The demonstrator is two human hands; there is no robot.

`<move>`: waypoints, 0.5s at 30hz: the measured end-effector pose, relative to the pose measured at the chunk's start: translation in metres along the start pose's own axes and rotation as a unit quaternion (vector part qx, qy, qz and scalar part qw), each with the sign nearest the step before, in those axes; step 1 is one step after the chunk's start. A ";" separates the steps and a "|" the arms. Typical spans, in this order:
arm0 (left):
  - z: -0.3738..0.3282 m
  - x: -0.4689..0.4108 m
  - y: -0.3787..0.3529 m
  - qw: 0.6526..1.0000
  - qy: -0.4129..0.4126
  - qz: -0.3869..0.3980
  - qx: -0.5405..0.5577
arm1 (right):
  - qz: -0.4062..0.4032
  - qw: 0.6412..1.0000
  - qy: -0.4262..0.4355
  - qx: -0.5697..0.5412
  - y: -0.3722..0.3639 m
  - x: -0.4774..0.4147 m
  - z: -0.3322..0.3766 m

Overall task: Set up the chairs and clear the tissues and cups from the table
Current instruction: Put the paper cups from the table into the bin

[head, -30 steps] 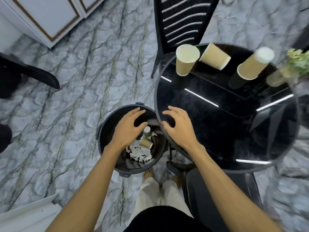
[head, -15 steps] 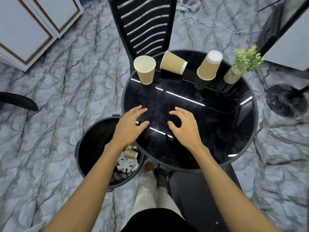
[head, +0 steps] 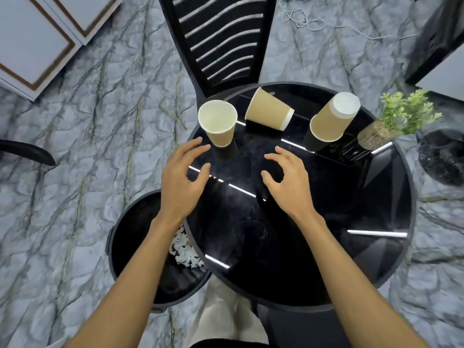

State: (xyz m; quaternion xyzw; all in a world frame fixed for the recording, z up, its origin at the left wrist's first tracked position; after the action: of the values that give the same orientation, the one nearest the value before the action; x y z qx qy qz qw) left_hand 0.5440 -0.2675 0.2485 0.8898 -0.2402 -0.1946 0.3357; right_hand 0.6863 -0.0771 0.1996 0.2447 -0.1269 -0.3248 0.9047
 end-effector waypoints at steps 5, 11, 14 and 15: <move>-0.005 -0.052 -0.006 1.000 -0.023 -0.017 -0.003 | -0.055 0.998 0.036 0.000 0.009 -0.056 0.009; 0.000 -0.101 -0.043 0.994 -0.038 0.080 -0.060 | -0.065 0.994 0.056 0.060 0.012 -0.120 0.006; 0.006 -0.109 -0.061 0.988 -0.045 0.123 -0.077 | -0.019 0.996 0.038 0.083 0.003 -0.140 -0.006; 0.007 -0.110 -0.064 0.988 -0.046 0.125 -0.075 | -0.010 0.996 0.033 0.085 0.000 -0.143 -0.010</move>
State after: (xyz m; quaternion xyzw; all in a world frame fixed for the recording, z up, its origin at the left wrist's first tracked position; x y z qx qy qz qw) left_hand 0.4704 -0.1670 0.2196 0.8149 -0.3498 -0.2092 0.4121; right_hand 0.5817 0.0192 0.1809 0.3326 -0.1219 -0.3137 0.8810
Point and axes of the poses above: each hand's wrist, its own x-axis away from the middle knuckle, its own y-axis out of the back of the hand, z = x × y, the point moved 8 cm from there along -x, towards the middle knuckle, and after that the axes turned 9 degrees about -x, right-handed, at the moved point
